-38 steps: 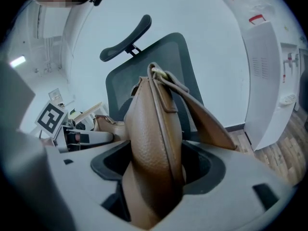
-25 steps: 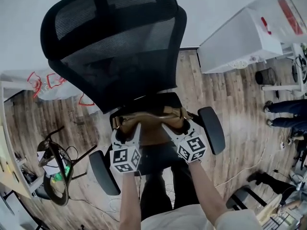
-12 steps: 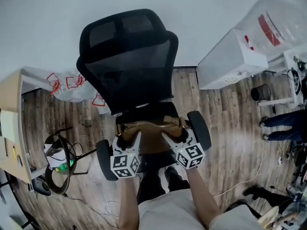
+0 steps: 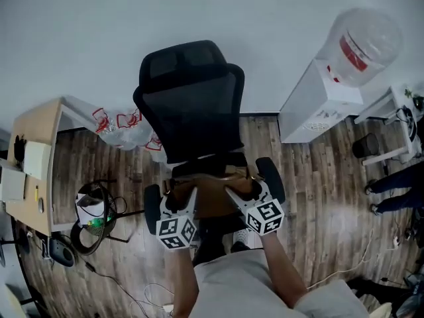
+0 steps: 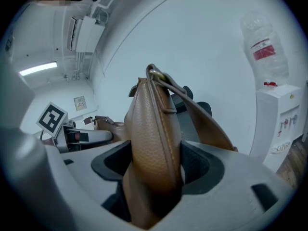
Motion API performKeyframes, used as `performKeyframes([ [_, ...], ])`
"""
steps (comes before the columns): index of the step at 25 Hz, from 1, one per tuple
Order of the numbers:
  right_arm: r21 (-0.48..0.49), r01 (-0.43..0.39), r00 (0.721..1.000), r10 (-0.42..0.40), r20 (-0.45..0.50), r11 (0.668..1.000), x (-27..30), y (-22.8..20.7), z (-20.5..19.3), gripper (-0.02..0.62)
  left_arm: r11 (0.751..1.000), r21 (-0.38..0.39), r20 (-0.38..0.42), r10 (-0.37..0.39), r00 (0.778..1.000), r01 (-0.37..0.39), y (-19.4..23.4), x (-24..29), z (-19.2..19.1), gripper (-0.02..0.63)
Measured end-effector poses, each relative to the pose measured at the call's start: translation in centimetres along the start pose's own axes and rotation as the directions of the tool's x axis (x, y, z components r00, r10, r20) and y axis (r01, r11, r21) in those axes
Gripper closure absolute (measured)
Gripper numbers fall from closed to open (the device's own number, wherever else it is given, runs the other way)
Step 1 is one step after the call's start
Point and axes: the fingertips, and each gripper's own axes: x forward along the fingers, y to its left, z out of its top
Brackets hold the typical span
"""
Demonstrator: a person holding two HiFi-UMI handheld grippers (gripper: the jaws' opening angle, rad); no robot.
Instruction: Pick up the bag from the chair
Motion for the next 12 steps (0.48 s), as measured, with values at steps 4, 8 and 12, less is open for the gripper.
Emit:
performKeyframes([
  [4, -0.022, -0.019, 1.000, 0.019, 0.021, 1.000, -2.4, 1.4, 0.9, 0.273, 0.999, 0.012, 0.039, 0.029, 0.999, -0.030, -1.5, -2.9, 0.6, 0.310],
  [8, -0.069, -0.041, 0.999, 0.043, 0.017, 0.997, -5.5, 3.4, 1.6, 0.272, 0.998, -0.010, 0.081, 0.058, 0.995, -0.057, -3.0, -6.7, 0.4, 0.310],
  [12, -0.077, -0.061, 0.998, 0.061, 0.004, 0.995, -7.9, 5.0, 0.8, 0.270, 0.997, -0.017, 0.085, 0.070, 0.994, -0.069, -4.0, -9.7, -0.6, 0.310],
])
